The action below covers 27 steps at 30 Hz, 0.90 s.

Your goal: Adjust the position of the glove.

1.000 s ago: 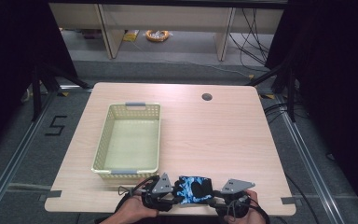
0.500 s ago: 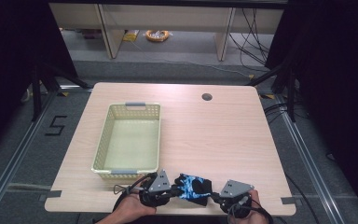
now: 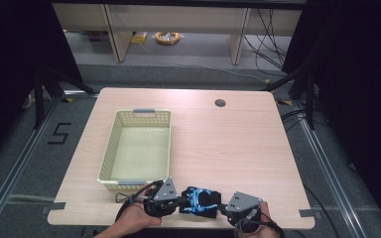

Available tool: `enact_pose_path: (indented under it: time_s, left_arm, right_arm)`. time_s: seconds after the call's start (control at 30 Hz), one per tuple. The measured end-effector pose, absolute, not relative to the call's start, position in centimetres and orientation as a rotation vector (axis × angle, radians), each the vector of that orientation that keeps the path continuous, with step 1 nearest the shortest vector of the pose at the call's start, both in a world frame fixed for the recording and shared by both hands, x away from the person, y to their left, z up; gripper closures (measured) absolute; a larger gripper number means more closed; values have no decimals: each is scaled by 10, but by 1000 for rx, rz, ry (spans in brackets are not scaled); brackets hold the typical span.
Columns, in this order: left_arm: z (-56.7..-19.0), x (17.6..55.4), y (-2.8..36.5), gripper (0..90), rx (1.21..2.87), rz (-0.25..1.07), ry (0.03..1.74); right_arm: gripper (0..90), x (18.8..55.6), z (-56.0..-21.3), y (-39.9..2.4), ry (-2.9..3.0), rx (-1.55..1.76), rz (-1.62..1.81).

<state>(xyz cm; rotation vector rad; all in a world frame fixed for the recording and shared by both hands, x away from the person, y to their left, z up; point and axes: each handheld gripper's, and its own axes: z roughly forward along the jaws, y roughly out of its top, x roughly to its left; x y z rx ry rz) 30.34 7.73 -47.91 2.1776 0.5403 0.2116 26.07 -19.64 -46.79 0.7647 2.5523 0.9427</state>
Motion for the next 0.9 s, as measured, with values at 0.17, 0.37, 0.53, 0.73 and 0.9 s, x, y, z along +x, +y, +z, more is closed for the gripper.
enact_pose_path:
  time_s: [0.17, 0.37, 0.53, 0.73, 0.9]
  left_arm:
    - [-473, 303, 91, 887, 2140, 214, 573]
    - [-479, 305, 98, 878, 2154, 226, 580]
    - [-494, 305, 91, 861, 2200, 203, 592]
    - [-500, 304, 91, 793, 2203, 177, 625]
    - [-499, 303, 95, 729, 2177, 149, 660]
  right_arm:
    - [883, 258, -462, -188, 2522, 724, 958]
    - [883, 257, -467, -178, 2538, 701, 899]
    - [883, 258, -477, -177, 2573, 724, 848]
    - [816, 256, -484, -176, 2598, 776, 858]
    - [685, 259, -479, -192, 2550, 996, 988]
